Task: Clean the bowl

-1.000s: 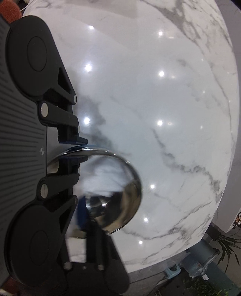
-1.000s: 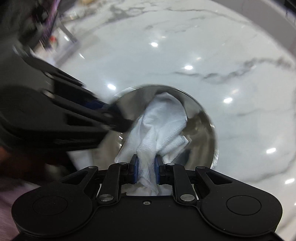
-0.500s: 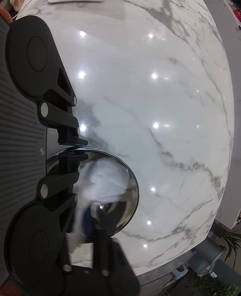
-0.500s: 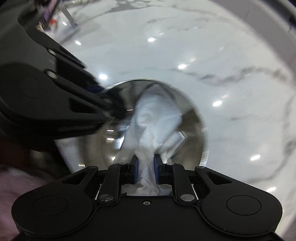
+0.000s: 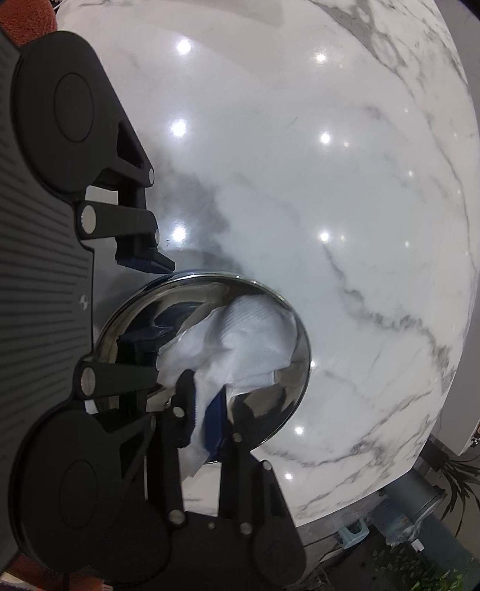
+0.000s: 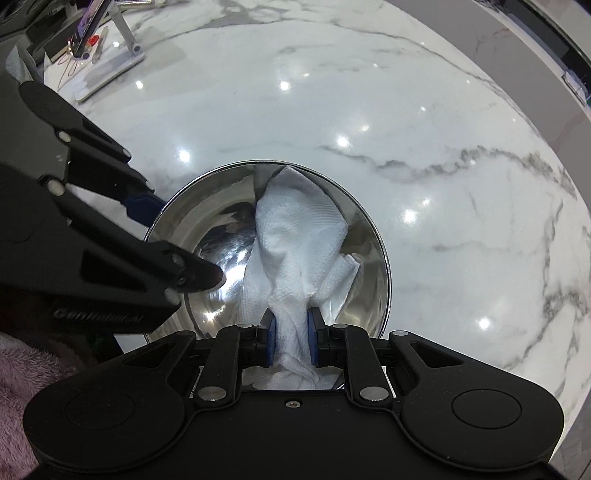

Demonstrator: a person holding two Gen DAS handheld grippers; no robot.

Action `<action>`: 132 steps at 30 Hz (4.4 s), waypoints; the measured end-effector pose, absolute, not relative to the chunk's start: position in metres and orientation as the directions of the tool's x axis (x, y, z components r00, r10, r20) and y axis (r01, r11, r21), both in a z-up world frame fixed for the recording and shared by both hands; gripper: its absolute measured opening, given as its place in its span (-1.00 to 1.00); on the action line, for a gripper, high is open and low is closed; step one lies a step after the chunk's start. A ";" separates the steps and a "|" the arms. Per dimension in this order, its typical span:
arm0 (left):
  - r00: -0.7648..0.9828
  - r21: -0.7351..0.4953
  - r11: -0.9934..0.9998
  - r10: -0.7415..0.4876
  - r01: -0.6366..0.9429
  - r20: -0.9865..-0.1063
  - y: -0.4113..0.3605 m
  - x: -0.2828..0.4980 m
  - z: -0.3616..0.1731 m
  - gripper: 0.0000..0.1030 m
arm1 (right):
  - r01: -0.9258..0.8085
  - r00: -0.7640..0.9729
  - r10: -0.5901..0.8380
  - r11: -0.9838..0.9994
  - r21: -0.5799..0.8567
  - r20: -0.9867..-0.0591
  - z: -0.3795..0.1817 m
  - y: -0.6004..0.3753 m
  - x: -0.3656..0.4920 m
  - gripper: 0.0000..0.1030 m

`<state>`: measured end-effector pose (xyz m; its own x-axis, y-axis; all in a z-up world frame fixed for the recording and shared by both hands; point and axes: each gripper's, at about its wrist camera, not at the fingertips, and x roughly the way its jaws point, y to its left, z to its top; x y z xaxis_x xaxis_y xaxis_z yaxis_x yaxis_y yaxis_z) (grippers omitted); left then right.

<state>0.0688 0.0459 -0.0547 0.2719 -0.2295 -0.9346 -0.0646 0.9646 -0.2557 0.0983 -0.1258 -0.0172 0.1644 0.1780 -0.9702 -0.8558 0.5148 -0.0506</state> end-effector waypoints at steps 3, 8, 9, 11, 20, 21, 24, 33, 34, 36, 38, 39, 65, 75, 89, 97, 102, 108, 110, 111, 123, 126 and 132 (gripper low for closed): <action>0.273 -0.243 0.968 -0.217 -0.063 -0.937 0.048 0.070 -0.055 -0.67 | -0.857 0.160 0.179 0.513 -0.047 -0.971 -0.019 -0.125 0.099 -0.72; 0.275 -0.221 0.974 -0.198 -0.055 -0.941 0.045 0.074 -0.054 -0.71 | -0.862 0.104 0.213 0.507 0.019 -0.971 -0.021 -0.125 0.110 -0.71; 0.275 -0.216 0.975 -0.193 -0.055 -0.942 0.045 0.074 -0.054 -0.71 | -0.856 0.079 0.233 0.514 0.054 -0.969 -0.022 -0.125 0.111 -0.71; 0.277 -0.212 0.976 -0.189 -0.055 -0.942 0.045 0.075 -0.055 -0.73 | -0.839 0.007 0.290 0.522 0.152 -0.957 -0.023 -0.125 0.114 -0.71; 0.289 -0.173 0.985 -0.158 -0.027 -0.944 0.044 0.077 -0.053 -0.76 | -0.819 -0.048 0.306 0.533 0.213 -0.951 -0.028 -0.118 0.118 -0.72; 0.294 -0.156 0.988 -0.144 -0.017 -0.945 0.042 0.077 -0.052 -0.76 | -0.829 -0.028 0.287 0.529 0.183 -0.957 -0.028 -0.116 0.116 -0.72; 0.297 -0.131 0.991 -0.126 0.005 -0.946 0.040 0.079 -0.051 -0.77 | -0.859 0.066 0.223 0.509 0.058 -0.972 -0.029 -0.110 0.113 -0.75; 0.290 -0.188 0.982 -0.173 -0.024 -0.941 0.049 0.078 -0.050 -0.65 | -0.858 0.148 0.188 0.513 -0.031 -0.971 -0.032 -0.095 0.106 -0.74; 0.280 -0.216 0.976 -0.200 -0.030 -0.939 0.050 0.077 -0.050 -0.53 | -0.858 0.146 0.188 0.514 -0.030 -0.971 -0.033 -0.093 0.107 -0.75; 0.270 -0.236 0.971 -0.220 -0.028 -0.937 0.049 0.075 -0.051 -0.43 | -0.856 0.143 0.189 0.516 -0.026 -0.972 -0.032 -0.091 0.107 -0.74; 0.261 -0.237 0.971 -0.224 -0.020 -0.939 0.046 0.073 -0.052 -0.43 | -0.855 0.140 0.190 0.518 -0.022 -0.972 -0.032 -0.088 0.108 -0.75; 0.261 -0.237 0.971 -0.224 -0.020 -0.939 0.046 0.072 -0.053 -0.43 | -0.854 0.139 0.191 0.520 -0.020 -0.972 -0.032 -0.087 0.108 -0.74; 0.275 -0.145 0.988 -0.152 0.044 -0.949 0.040 0.084 -0.053 -0.75 | -0.851 0.029 0.215 0.517 0.089 -0.976 -0.050 -0.052 0.117 -0.73; 0.311 -0.146 0.989 -0.140 0.005 -0.940 0.051 0.092 -0.050 -0.71 | -0.856 0.137 0.163 0.515 -0.034 -0.977 -0.063 -0.030 0.115 -0.73; 0.253 -0.210 0.977 -0.208 0.021 -0.945 0.045 0.081 -0.054 -0.63 | -0.828 0.102 0.206 0.559 0.032 -0.973 -0.061 -0.036 0.120 -0.71; 0.272 -0.149 0.988 -0.152 0.030 -0.950 0.045 0.086 -0.052 -0.81 | -0.792 -0.055 0.323 0.562 0.239 -0.945 -0.069 -0.026 0.119 -0.69; 0.274 -0.140 0.989 -0.146 0.042 -0.951 0.046 0.087 -0.051 -0.81 | -0.825 -0.018 0.264 0.540 0.163 -0.964 -0.074 -0.009 0.116 -0.71; 0.276 -0.130 0.990 -0.140 0.052 -0.951 0.046 0.088 -0.050 -0.81 | -0.854 0.047 0.185 0.517 0.056 -0.982 -0.080 0.008 0.116 -0.72; 0.276 -0.131 0.990 -0.141 0.054 -0.951 0.046 0.088 -0.050 -0.81 | -0.859 0.068 0.169 0.512 0.029 -0.983 -0.081 0.011 0.116 -0.72; 0.276 -0.133 0.990 -0.143 0.054 -0.950 0.046 0.088 -0.050 -0.81 | -0.862 0.083 0.162 0.507 0.010 -0.983 -0.081 0.012 0.116 -0.72; 0.229 -0.211 0.977 -0.210 0.021 -0.951 0.048 0.078 -0.056 -0.60 | -0.875 0.123 0.143 0.482 -0.039 -0.982 -0.079 0.016 0.112 -0.72; 0.233 -0.211 0.977 -0.211 0.028 -0.949 0.046 0.077 -0.056 -0.61 | -0.876 0.124 0.145 0.481 -0.040 -0.982 -0.079 0.018 0.111 -0.72; 0.260 -0.180 0.983 -0.183 0.036 -0.948 0.045 0.080 -0.055 -0.71 | -0.866 0.076 0.181 0.499 0.025 -0.981 -0.084 -0.017 0.093 -0.71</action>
